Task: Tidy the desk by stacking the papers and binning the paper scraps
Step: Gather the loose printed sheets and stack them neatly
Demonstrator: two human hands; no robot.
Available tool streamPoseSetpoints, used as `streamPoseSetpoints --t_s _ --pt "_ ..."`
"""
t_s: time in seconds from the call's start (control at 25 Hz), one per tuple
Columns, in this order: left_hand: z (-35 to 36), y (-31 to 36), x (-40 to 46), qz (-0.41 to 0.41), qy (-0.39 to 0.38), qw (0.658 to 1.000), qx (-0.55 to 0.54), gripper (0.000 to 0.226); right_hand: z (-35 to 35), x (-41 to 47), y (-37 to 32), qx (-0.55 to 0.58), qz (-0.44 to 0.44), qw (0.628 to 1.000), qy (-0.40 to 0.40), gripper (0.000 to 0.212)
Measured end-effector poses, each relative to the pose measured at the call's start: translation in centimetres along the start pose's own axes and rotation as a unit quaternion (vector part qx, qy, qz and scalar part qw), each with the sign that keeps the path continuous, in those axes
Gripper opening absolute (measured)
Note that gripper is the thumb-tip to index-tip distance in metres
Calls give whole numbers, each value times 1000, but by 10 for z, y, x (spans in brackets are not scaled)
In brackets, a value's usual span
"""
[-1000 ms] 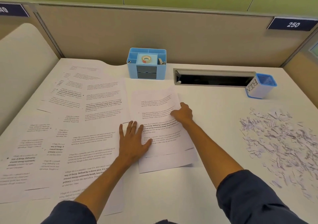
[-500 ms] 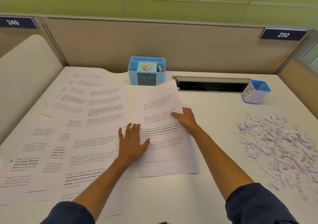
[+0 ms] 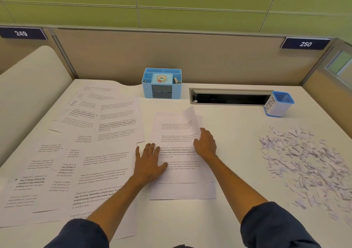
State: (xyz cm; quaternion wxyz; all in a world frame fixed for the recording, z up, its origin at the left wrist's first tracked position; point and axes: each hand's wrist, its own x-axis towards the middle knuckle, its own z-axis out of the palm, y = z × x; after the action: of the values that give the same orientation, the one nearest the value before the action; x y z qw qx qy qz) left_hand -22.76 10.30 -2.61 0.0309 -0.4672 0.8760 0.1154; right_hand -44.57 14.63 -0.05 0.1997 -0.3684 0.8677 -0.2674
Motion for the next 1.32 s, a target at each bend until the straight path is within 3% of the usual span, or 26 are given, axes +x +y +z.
streamPoseSetpoints --t_s 0.44,0.64,0.96,1.2,1.32 --pt "2 3 -3 -3 -6 1000 17 110 1 1 -2 63 56 996 7 52" --pt "2 3 -3 -3 -6 1000 23 109 -1 5 -2 116 74 990 7 43" --pt "3 2 -4 -1 -6 1000 24 110 -16 18 -4 349 170 921 -24 49" --pt "3 3 -3 -5 -9 1000 22 110 -13 12 -6 238 65 969 8 28" --pt "3 4 -4 -5 -9 1000 16 111 -9 10 -13 219 36 975 12 32"
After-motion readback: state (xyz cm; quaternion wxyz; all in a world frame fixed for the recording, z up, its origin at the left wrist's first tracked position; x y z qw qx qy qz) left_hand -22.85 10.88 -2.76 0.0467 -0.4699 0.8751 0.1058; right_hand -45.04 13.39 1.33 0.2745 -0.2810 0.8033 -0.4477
